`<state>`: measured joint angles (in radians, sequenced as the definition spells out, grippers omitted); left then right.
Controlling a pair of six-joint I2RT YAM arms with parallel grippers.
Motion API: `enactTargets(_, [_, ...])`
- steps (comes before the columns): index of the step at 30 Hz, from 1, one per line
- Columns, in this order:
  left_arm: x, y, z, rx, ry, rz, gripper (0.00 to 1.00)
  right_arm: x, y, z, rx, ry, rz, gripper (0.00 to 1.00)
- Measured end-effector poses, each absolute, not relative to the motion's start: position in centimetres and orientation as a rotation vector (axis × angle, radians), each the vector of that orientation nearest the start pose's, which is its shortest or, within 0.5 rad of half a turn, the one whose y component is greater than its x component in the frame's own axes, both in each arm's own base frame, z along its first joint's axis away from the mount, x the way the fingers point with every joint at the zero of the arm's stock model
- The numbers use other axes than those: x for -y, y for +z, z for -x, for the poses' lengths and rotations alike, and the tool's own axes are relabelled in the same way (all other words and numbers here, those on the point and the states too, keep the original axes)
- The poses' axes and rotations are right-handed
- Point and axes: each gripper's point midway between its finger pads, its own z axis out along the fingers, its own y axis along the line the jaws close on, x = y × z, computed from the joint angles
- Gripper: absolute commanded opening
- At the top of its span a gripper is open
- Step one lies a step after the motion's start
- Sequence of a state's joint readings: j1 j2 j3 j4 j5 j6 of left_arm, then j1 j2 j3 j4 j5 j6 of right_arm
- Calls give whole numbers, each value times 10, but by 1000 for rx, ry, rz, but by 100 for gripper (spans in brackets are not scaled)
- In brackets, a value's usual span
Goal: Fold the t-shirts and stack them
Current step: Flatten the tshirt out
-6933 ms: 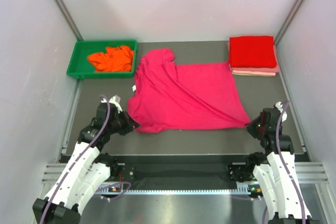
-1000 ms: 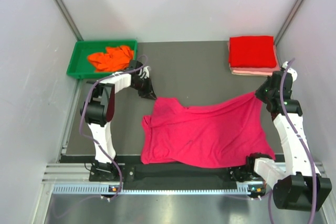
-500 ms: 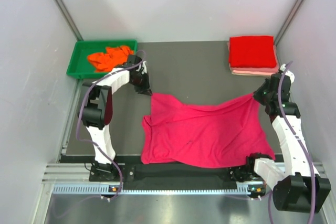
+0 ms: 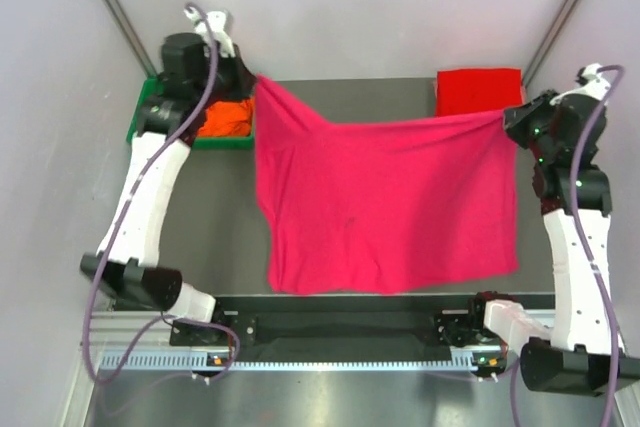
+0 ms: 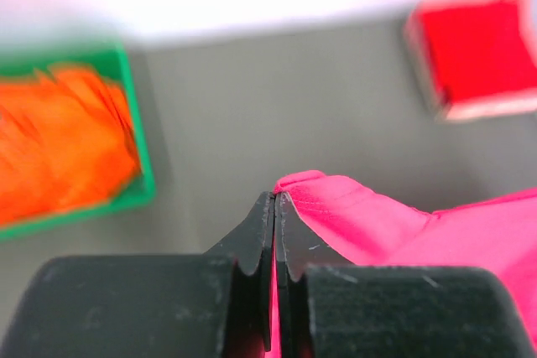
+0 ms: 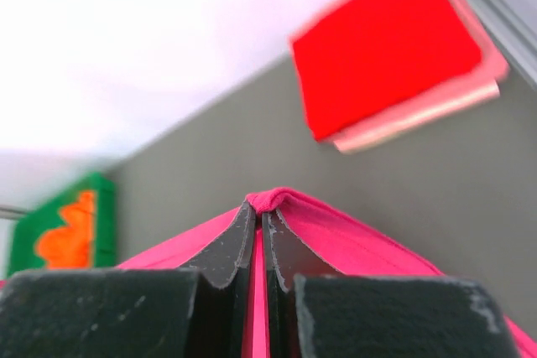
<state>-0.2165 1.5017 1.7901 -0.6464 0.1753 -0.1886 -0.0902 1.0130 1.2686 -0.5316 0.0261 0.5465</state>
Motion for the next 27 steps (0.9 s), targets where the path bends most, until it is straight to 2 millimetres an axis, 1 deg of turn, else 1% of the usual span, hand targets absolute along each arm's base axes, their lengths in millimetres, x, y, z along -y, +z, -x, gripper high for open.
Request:
enactTargets(1, [127, 405, -406, -1880, -434, -149, 0, 11, 371, -328, -1728, 310, -588, 0])
enactTargets(2, [124, 426, -395, -1829, -433, -150, 0, 9, 387, -321, -1697, 326, -573, 0])
enactTargets(3, [122, 445, -383, -1781, -436, -151, 0, 6, 398, -313, -1678, 337, -561, 0])
enactTargets(5, [117, 479, -357, -1691, -444, -154, 0, 1, 425, -290, -1626, 365, -536, 0])
enactTargets(6, [114, 493, -343, -1651, -451, -152, 0, -1, 435, -278, -1603, 374, -525, 0])
enactTargets(8, [109, 516, -313, -1583, -472, -148, 0, -6, 460, -243, -1538, 395, -502, 0])
enactTargets(10, [103, 539, -282, -1509, -485, -143, 0, -10, 478, -209, -1480, 411, -485, 0])
enactTargets(13, [96, 569, -236, -1405, -514, -138, 0, -16, 507, -146, -1371, 434, -451, 0])
enactTargets(14, [95, 575, -225, -1381, -524, -139, 0, -18, 518, -125, -1326, 442, -437, 0])
enactTargets(15, [93, 583, -210, -1354, -539, -140, 0, -20, 526, -108, -1291, 450, -429, 0])
enactTargets(18, [88, 607, -173, -1274, -566, -146, 0, -24, 540, -74, -1227, 467, -413, 0])
enactTargets(20, [85, 617, -158, -1239, -571, -147, 0, -25, 545, -63, -1211, 475, -410, 0])
enactTargets(22, [84, 620, -154, -1228, -571, -146, 0, -25, 543, -64, -1221, 476, -411, 0])
enactTargets(24, [84, 617, -158, -1243, -568, -143, 0, -26, 534, -74, -1256, 477, -418, 0])
enactTargets(26, [86, 611, -171, -1272, -561, -140, 0, -25, 522, -92, -1297, 478, -427, 0])
enactTargets(27, [88, 605, -181, -1296, -556, -138, 0, -25, 513, -106, -1330, 478, -435, 0])
